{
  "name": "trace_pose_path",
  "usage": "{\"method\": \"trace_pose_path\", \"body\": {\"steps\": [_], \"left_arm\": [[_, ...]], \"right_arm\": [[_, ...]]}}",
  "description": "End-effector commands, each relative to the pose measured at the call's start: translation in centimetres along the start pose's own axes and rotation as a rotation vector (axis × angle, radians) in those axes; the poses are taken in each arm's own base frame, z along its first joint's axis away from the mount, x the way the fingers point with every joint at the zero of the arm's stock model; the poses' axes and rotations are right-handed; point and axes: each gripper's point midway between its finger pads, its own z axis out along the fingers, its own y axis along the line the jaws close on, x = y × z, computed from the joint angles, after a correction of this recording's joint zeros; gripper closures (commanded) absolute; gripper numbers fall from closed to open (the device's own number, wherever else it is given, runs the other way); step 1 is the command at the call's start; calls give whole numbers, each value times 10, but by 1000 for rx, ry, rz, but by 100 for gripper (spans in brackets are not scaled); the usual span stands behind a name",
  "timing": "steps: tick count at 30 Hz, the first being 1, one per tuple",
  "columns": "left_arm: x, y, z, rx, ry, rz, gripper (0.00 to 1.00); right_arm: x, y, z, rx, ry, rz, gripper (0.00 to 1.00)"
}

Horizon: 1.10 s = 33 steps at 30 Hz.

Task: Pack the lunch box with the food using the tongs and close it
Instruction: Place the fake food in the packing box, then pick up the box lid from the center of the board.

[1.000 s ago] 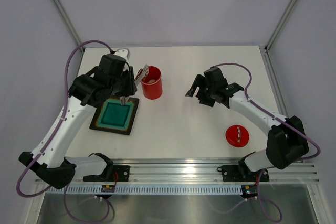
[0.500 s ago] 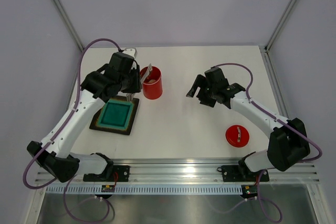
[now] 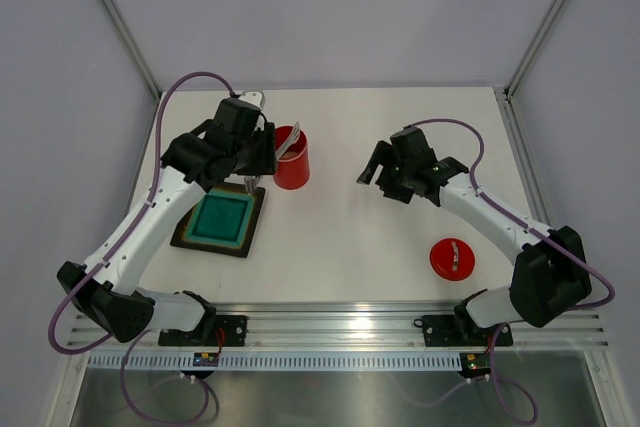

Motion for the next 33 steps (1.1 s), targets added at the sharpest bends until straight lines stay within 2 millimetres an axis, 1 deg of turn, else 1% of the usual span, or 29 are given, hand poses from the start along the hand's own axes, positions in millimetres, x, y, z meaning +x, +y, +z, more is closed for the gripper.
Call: {"method": "trace_pose_path", "body": {"steps": [1, 4, 5, 7, 8, 9, 10, 11, 12, 13, 14, 16, 17, 19, 20, 21, 22, 23, 25, 26, 27, 30, 33], "left_arm": [[-21, -6, -9, 24, -86, -3, 47], [-23, -7, -13, 32, -93, 0, 47], [-25, -7, -16, 35, -98, -3, 49], [-30, -8, -26, 50, -121, -5, 50], [-32, -8, -30, 53, -133, -3, 51], [-33, -6, -34, 49, -142, -4, 51], [-36, -3, -42, 43, -166, -5, 51], [-37, -1, -45, 36, -174, -2, 51], [-37, 3, -50, 23, -184, -5, 51], [-38, 6, -56, 21, -203, -10, 51], [-38, 8, -59, 16, -210, -16, 51], [-38, 11, -63, 7, -225, -26, 51], [-37, 12, -66, 10, -232, -35, 50], [-37, 13, -69, 14, -245, -45, 50], [-35, 14, -71, 17, -251, -50, 50], [-35, 16, -72, 12, -258, -53, 50], [-35, 16, -73, 12, -264, -59, 50], [-35, 18, -76, 12, -271, -61, 50], [-35, 21, -77, -1, -283, -64, 50], [-35, 22, -77, -5, -289, -66, 50], [-35, 25, -78, -17, -297, -69, 50], [-32, 30, -75, -37, -292, -67, 49], [-30, 38, -68, -71, -275, -79, 49]], "right_arm": [[-20, 10, -17, -17, -74, -13, 15], [-23, 7, -22, 2, -89, -17, 15], [-25, 7, -26, 2, -98, -21, 15], [-26, -2, -35, 42, -107, -35, 15], [-28, -4, -47, 45, -128, -41, 15], [-24, -16, -54, 90, -118, -49, 15], [-25, -27, -61, 135, -141, -57, 15], [-21, -39, -78, 173, -144, -62, 15], [-21, -52, -86, 222, -167, -63, 15], [-21, -58, -104, 229, -196, -57, 15], [-12, -76, -116, 289, -176, -52, 15], [-7, -97, -136, 357, -208, -14, 14], [4, -113, -154, 400, -198, 0, 15], [12, -134, -171, 469, -218, 64, 14], [25, -150, -184, 517, -197, 79, 14], [30, -158, -189, 550, -203, 128, 14], [41, -171, -199, 592, -186, 147, 14], [46, -176, -202, 607, -188, 176, 14], [58, -188, -201, 629, -187, 239, 13], [60, -190, -200, 628, -187, 245, 13], [62, -189, -197, 620, -186, 269, 14], [60, -188, -191, 609, -201, 282, 15], [61, -188, -180, 638, -178, 280, 17]]}}
